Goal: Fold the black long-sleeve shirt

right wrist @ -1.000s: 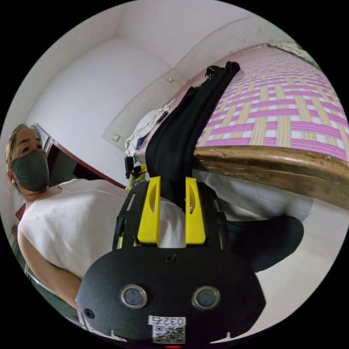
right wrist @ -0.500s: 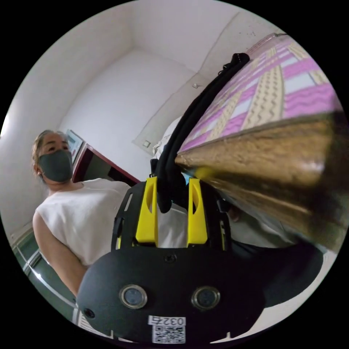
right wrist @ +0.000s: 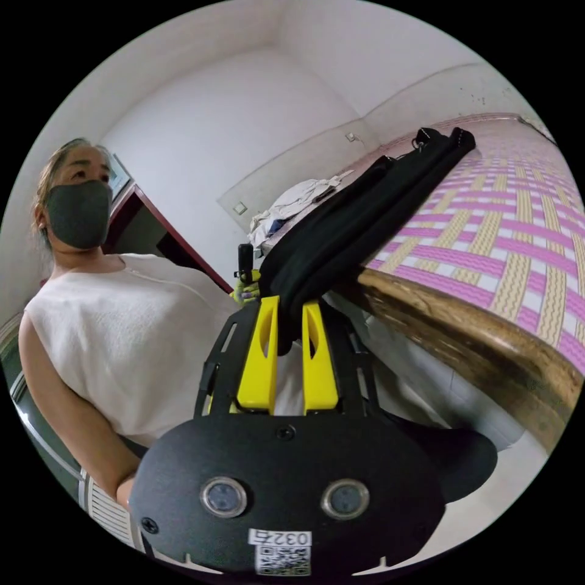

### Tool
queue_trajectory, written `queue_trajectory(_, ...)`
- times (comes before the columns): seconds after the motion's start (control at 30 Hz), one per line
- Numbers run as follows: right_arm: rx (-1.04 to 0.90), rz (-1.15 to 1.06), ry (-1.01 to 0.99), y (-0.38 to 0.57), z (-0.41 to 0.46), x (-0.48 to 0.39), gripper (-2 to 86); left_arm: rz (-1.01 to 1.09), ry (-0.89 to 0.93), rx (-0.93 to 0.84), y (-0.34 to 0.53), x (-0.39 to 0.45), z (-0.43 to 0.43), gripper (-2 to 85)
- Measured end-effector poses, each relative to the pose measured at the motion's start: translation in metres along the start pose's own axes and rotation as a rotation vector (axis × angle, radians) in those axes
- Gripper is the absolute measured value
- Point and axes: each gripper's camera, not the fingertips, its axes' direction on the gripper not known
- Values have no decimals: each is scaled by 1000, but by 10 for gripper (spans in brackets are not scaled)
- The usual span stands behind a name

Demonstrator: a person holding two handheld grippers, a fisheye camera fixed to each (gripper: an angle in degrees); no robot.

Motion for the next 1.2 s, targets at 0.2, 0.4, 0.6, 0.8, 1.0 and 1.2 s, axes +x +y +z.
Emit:
queue_trajectory(0.2,-118,-53,-52,-4,11,-29,69,45,99,-15,-8,28,-16,26)
queue_trajectory(0.4,-46,-80,-107,-36,-14,-43,64,135,264,100,-46,47,-42,0)
queue_trajectory(0.6,-77,-92,-129,-63,-14,-40,62,71,178,201,-74,34,-78,-5)
queue_trajectory(0.8,-58,-14,-168,-37,2,-28,56,-140,16,125,-16,9,-56,29)
queue_trajectory(1.0,-95,78,-98,-1,16,-11,64,-189,-186,-51,17,-12,0,89)
queue_trajectory(1.2,-72,149,93,22,21,2,129,-79,-230,-54,19,-19,25,126)
